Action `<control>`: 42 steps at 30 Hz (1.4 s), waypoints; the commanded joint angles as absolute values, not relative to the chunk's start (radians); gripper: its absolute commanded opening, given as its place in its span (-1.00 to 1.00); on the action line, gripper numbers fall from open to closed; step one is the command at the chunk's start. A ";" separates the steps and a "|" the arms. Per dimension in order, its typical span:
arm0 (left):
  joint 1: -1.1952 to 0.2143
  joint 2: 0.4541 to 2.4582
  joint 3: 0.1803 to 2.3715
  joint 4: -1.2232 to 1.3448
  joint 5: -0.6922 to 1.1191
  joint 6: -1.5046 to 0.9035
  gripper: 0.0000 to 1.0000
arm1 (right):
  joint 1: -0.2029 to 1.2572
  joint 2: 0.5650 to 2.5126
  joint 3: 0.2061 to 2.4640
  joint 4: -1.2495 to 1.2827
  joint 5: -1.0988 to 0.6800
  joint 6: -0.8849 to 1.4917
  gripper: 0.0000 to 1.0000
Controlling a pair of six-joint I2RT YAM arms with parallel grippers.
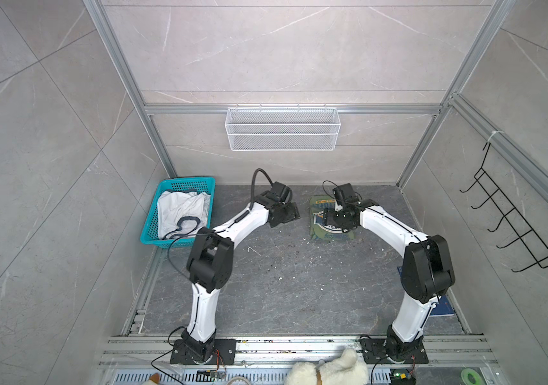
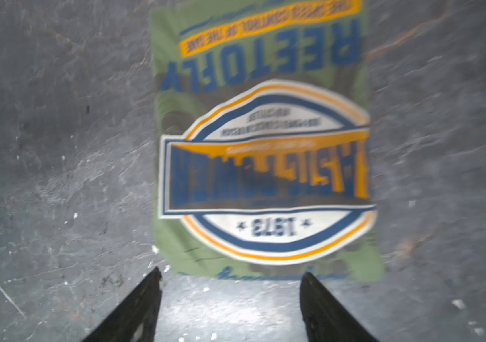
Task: Fold and stack tank tops
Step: Move the tank top to the top-center of the table, then move the tank top to the top-right of the table.
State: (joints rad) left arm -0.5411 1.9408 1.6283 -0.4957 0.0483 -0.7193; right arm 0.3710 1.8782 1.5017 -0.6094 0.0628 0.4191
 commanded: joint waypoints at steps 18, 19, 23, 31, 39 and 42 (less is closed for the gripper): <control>-0.526 1.509 1.096 -0.282 -0.045 -0.657 0.71 | 0.397 2.226 1.770 -0.799 0.280 0.301 0.90; -0.526 1.504 1.089 -0.283 -0.047 -0.656 0.71 | 0.385 2.226 1.769 -0.792 0.273 0.294 0.90; -0.526 1.490 1.070 -0.292 -0.058 -0.648 0.72 | 0.320 2.228 1.762 -0.762 0.245 0.241 0.87; -0.518 1.478 1.068 -0.323 -0.085 -0.621 0.71 | 0.235 2.324 1.897 -0.781 0.250 0.119 0.86; -0.486 1.435 1.066 -0.392 -0.120 -0.592 0.71 | 0.199 2.425 2.079 -0.875 0.308 0.021 0.86; -0.442 1.409 1.082 -0.447 -0.151 -0.578 0.72 | 0.198 2.388 2.067 -0.888 0.311 0.029 0.86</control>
State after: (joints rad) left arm -0.4801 1.4658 1.0672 -0.3824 -0.0994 -0.6193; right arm 0.2035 2.3959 2.0563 -0.8185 0.2741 0.0544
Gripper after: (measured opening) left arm 0.857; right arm 0.929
